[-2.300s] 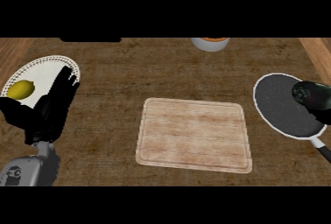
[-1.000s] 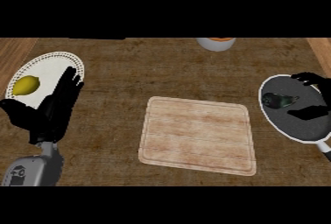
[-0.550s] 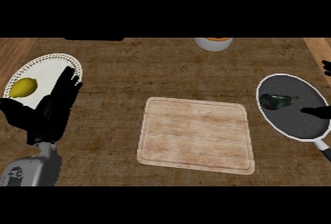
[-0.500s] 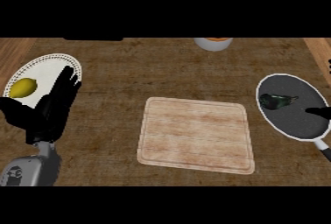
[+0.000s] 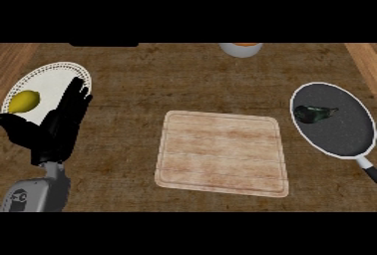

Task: Pick the eggplant from the cutting board and place it in the pan

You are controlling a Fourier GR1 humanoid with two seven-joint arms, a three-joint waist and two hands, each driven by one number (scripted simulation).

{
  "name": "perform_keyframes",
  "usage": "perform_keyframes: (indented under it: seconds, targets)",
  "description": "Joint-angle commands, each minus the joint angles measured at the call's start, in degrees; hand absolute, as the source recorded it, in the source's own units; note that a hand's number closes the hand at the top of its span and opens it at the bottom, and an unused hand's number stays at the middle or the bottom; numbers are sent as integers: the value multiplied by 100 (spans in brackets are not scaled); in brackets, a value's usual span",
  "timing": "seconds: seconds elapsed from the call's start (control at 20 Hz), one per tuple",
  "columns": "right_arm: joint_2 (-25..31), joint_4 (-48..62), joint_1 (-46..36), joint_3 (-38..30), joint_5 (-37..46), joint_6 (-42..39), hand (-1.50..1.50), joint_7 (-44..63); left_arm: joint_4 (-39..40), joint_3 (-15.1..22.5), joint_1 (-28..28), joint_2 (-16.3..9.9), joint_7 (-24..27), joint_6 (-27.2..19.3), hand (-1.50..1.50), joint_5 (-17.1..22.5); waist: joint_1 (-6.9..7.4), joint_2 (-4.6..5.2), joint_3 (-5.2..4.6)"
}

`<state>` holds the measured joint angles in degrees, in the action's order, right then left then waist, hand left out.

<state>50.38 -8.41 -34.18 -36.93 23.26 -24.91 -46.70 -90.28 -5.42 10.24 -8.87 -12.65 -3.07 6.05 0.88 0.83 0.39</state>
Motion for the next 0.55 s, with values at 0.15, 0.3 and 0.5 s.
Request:
perform_keyframes:
  seconds: [0.15,0.3,0.5]
  targets:
    - [498,-92,658,-87,-230,-1551,-150,-951,-77,-117,-98,-125,32,104,0,77,-36,-20,11]
    - [319,-185,737,-48,-273,-1382,-150,-943,-82,-58,210,-30,-326,-125,0,9,-37,-13,16]
    - [482,-329,946,-15,-351,-1520,-150,-1047,-189,-49,196,-68,-404,-113,0,5,-48,-33,14]
